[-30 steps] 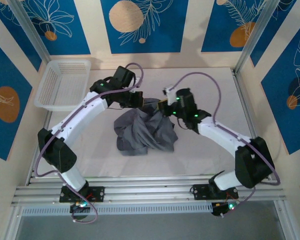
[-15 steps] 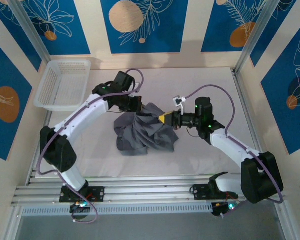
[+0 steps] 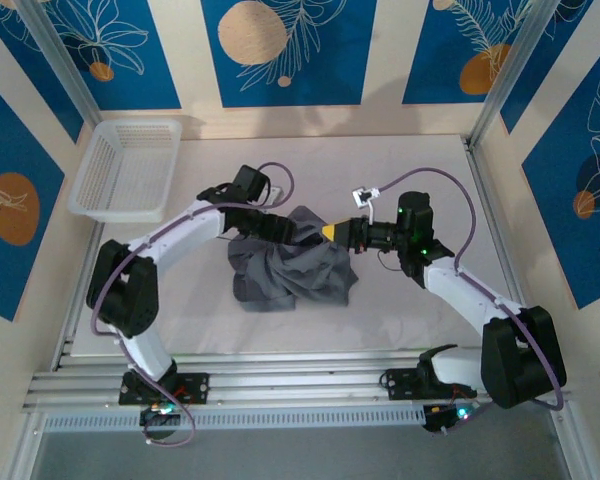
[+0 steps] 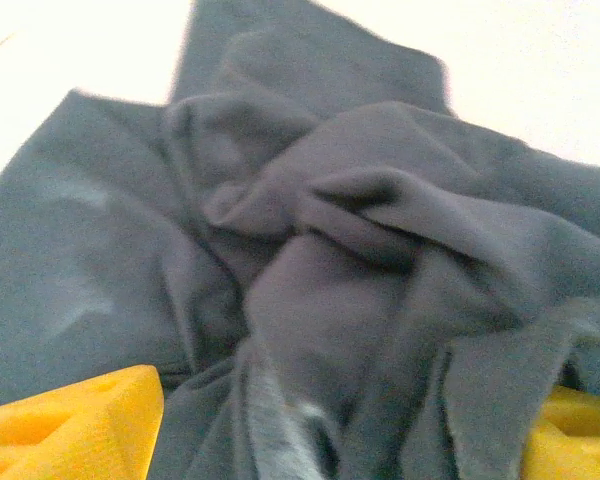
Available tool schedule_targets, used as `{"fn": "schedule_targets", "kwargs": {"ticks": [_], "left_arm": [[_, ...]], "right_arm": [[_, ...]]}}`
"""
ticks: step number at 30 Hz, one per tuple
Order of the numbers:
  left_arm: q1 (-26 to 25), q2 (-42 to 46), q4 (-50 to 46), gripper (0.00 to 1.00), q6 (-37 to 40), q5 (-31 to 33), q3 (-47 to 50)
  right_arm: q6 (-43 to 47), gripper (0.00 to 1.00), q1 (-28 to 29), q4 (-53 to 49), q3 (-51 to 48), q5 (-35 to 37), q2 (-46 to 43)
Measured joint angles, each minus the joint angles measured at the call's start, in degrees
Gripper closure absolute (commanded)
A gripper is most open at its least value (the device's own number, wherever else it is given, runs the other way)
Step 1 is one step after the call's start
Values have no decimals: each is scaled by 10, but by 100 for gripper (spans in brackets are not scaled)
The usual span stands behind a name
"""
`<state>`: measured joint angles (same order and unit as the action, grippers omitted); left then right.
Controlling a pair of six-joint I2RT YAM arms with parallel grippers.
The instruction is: Fold the inside-out t-shirt
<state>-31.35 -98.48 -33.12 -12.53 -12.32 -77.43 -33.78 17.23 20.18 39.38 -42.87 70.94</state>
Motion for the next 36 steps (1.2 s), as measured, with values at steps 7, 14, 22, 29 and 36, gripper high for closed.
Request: {"fn": "schedule_targets", "kwargs": {"ticks": [7, 14, 22, 29, 36], "left_arm": [[-8, 28, 24, 24, 102, -69, -9], [-24, -10, 30, 62, 141, -112, -48], [-23, -10, 66, 100, 91, -153, -49], [-22, 17, 95, 100, 21, -216, -46], [-28, 25, 109, 100, -14, -226, -29]], "right_arm": [[21, 100, 0, -49, 23, -12, 0], [30, 100, 0, -78, 38, -17, 0], [32, 81, -37, -96, 22, -6, 14], [52, 61, -61, -185, 20, 82, 37], [71, 76, 126, -186, 21, 358, -115]]}}
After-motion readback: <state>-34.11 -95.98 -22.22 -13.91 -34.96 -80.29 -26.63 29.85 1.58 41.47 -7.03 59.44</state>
